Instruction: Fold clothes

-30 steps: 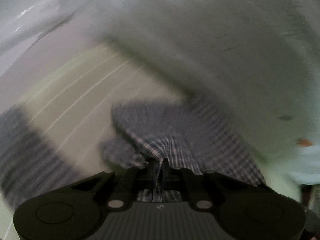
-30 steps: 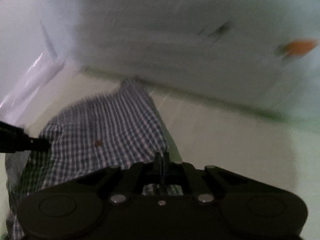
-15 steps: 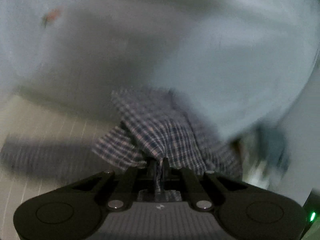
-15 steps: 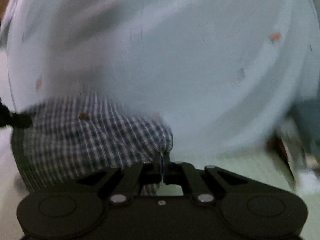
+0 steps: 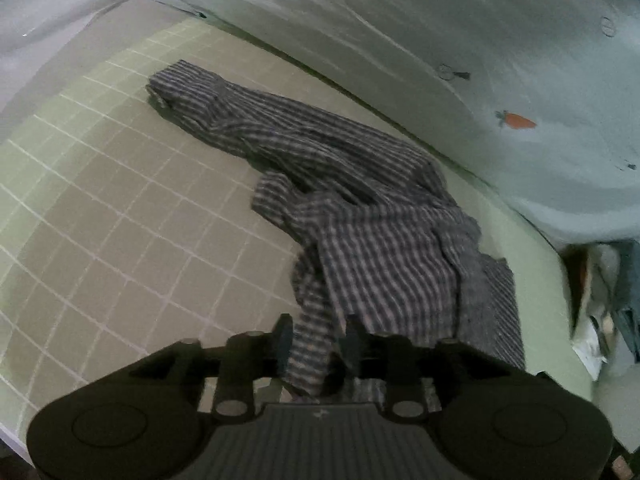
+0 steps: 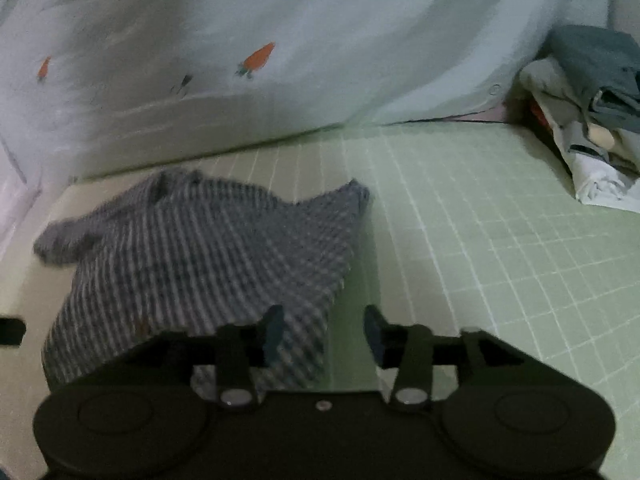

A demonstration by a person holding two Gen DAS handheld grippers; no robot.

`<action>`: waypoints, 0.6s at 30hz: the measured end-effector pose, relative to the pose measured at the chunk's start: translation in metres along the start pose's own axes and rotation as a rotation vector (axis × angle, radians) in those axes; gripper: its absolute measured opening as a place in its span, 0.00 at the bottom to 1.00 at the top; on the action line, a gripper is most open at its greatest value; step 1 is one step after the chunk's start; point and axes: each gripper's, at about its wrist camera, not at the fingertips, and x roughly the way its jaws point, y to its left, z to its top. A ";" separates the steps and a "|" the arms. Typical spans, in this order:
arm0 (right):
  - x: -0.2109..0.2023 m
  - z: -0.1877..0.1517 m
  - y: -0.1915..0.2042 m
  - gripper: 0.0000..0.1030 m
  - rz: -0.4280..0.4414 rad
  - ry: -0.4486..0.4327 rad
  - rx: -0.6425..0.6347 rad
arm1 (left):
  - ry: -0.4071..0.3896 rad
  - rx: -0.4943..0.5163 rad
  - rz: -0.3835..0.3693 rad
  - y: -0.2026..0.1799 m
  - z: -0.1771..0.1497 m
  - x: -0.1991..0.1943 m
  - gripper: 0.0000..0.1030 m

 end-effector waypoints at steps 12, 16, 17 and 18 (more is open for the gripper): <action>0.090 0.046 -0.012 0.71 0.023 0.055 0.179 | 0.063 -0.041 -0.032 -0.024 0.026 0.059 0.48; 0.121 0.052 -0.005 0.56 0.006 0.124 0.125 | 0.086 -0.028 0.005 -0.031 0.022 0.083 0.39; 0.129 0.051 -0.005 0.36 0.003 0.155 0.121 | 0.091 -0.032 0.009 -0.031 0.021 0.088 0.26; 0.131 0.050 -0.005 0.25 0.021 0.167 0.117 | 0.091 -0.043 0.003 -0.032 0.020 0.089 0.00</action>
